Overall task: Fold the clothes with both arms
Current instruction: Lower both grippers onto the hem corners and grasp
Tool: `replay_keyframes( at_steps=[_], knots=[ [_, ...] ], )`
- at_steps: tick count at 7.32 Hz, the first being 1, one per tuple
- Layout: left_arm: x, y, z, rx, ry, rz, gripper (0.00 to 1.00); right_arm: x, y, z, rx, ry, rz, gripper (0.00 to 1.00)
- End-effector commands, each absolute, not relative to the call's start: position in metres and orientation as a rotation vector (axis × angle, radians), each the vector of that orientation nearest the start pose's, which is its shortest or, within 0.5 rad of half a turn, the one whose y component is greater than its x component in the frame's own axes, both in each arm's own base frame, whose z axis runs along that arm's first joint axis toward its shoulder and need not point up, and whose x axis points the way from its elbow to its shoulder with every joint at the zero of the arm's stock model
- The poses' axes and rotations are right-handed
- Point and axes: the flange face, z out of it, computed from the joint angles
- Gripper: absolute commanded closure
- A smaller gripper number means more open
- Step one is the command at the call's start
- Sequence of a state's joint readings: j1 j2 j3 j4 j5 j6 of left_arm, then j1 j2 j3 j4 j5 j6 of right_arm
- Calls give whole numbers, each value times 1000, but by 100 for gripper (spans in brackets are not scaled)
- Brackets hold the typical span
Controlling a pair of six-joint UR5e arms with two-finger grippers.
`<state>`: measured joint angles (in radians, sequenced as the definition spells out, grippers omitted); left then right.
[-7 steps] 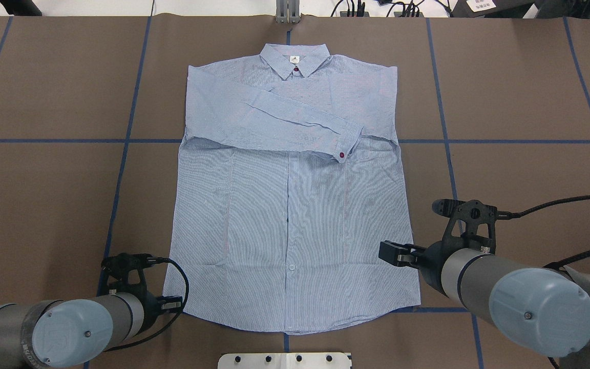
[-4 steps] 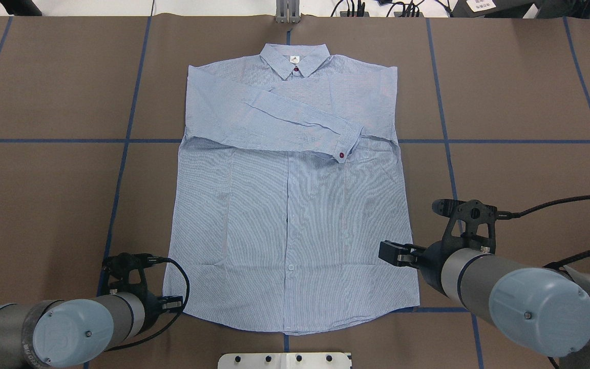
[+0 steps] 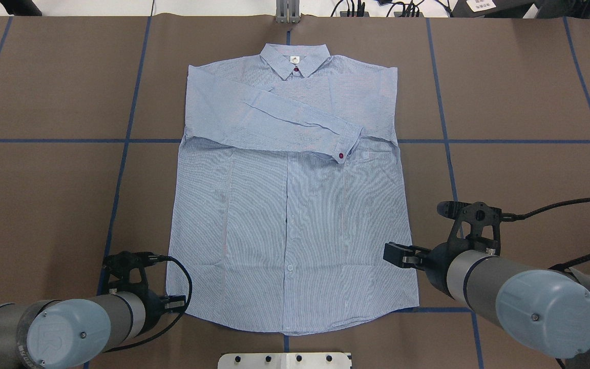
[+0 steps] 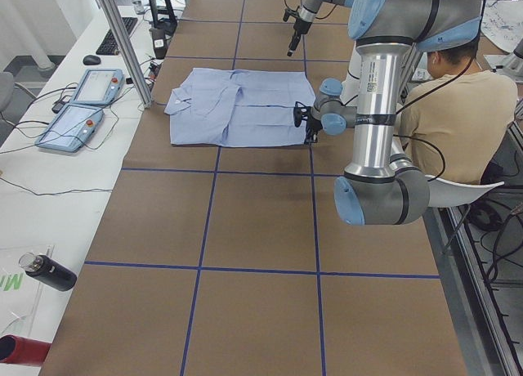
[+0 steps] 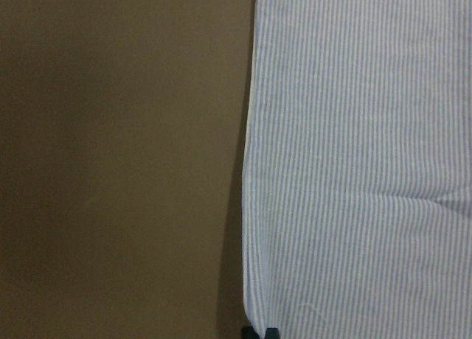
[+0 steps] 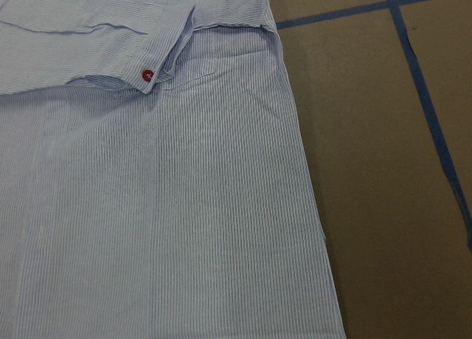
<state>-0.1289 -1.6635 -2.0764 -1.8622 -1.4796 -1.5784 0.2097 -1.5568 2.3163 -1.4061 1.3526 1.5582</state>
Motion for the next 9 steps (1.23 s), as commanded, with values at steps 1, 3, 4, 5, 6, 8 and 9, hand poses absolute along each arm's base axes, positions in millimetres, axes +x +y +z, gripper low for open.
replay_keyframes(
  at_steps=[1, 3, 4, 5, 6, 8, 9],
  knots=[
    [480, -206, 344, 142, 896, -173, 100, -371, -221, 335, 304, -933, 283, 0],
    [480, -206, 343, 137, 902, -191, 100, -390, -193, 362, 354, -926, 316, 1],
    [479, -207, 342, 137, 903, -198, 100, -399, -185, 372, 359, -917, 327, 6],
    [479, -207, 342, 137, 902, -199, 100, -411, -175, 384, 355, -910, 365, 21],
    [479, -208, 341, 147, 903, -203, 100, -417, -168, 386, 366, -916, 384, 36],
    [480, -210, 336, 186, 911, -220, 100, -427, -158, 399, 356, -908, 422, 56],
    [481, -209, 333, 186, 918, -219, 100, -431, -151, 401, 368, -909, 419, 57]
  ],
)
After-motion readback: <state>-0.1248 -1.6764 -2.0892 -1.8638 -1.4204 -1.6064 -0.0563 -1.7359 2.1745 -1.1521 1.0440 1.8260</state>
